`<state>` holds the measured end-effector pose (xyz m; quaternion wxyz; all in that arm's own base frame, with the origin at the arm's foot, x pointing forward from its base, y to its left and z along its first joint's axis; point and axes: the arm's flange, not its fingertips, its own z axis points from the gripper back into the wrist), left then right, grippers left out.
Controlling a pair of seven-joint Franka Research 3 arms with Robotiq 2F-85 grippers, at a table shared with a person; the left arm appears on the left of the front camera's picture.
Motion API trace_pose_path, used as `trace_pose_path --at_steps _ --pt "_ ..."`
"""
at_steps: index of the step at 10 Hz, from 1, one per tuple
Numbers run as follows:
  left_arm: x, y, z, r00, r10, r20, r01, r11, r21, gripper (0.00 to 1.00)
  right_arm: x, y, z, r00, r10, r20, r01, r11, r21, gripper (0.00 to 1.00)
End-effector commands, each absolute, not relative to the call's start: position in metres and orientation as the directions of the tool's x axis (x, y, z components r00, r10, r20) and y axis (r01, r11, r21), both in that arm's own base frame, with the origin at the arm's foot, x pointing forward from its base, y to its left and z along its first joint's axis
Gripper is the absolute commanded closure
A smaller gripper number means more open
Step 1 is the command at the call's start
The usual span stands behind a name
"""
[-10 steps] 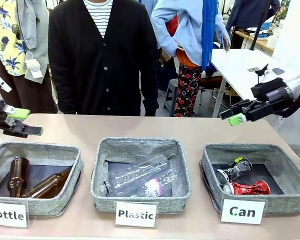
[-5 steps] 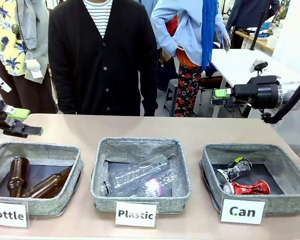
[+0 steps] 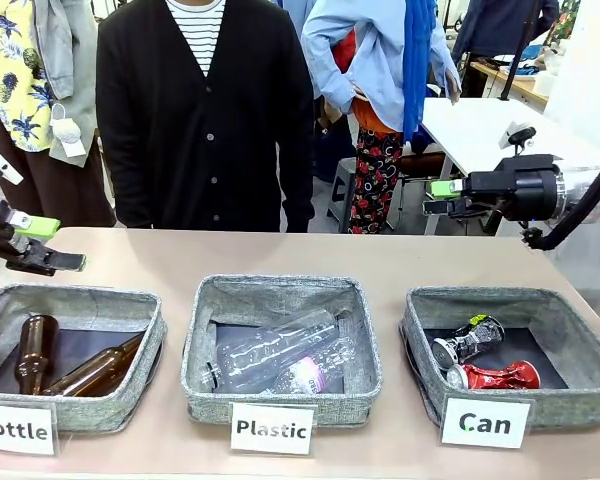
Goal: Sort the can waste into the basket.
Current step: Pick up the can waste from the table and place it in the right Fabric basket.
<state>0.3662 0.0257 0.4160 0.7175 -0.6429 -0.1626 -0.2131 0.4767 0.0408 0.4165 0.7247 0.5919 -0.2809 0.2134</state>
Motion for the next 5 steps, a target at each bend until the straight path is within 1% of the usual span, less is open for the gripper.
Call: trace_pose_path --at_steps 1,5 --pt "0.364 0.0264 0.4177 0.859 -0.098 0.503 0.51 0.079 -0.856 0.0 0.4775 0.0427 0.421 0.745 -0.019 0.667 -0.649 0.211 0.731 0.0" --pt "0.364 0.0264 0.4177 0.859 -0.098 0.503 0.51 0.079 -0.856 0.0 0.4775 0.0427 0.421 0.745 -0.019 0.667 -0.649 0.211 0.731 0.0"
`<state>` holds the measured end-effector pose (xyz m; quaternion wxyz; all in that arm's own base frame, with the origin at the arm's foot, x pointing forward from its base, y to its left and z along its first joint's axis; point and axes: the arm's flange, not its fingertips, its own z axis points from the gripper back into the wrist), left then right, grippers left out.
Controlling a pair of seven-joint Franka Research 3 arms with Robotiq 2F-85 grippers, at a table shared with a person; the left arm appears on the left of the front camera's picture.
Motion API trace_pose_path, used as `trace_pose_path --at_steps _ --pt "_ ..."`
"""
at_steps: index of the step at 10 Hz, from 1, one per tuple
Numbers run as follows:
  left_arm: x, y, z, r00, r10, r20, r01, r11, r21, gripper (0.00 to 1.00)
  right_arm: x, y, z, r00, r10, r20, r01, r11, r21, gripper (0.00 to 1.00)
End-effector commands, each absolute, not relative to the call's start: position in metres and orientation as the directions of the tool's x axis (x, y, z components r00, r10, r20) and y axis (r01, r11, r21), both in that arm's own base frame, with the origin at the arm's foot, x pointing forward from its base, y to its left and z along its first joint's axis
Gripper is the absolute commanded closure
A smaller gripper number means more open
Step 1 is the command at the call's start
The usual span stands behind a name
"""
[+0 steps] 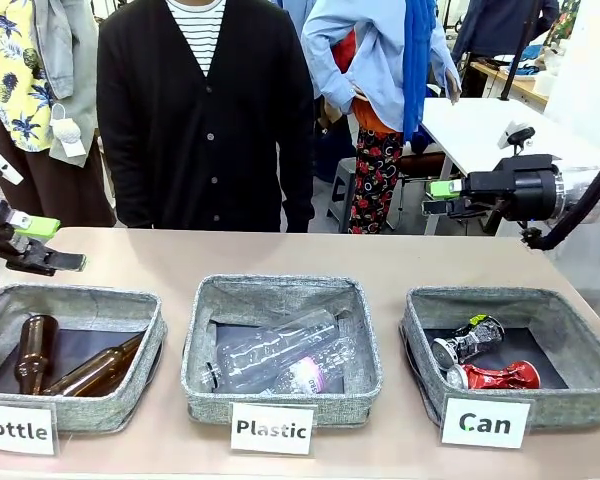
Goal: Sort the can waste into the basket.
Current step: Pick up the can waste from the table and place it in the right Fabric basket.
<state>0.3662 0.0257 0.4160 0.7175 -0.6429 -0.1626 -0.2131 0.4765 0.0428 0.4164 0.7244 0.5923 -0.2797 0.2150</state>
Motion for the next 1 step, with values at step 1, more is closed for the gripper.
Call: trace_pose_path --at_steps 1 --pt "0.364 0.0264 0.4177 0.859 -0.098 0.503 0.51 0.079 -0.856 0.0 0.4775 0.0427 0.421 0.745 -0.019 0.667 -0.649 0.211 0.731 0.0"
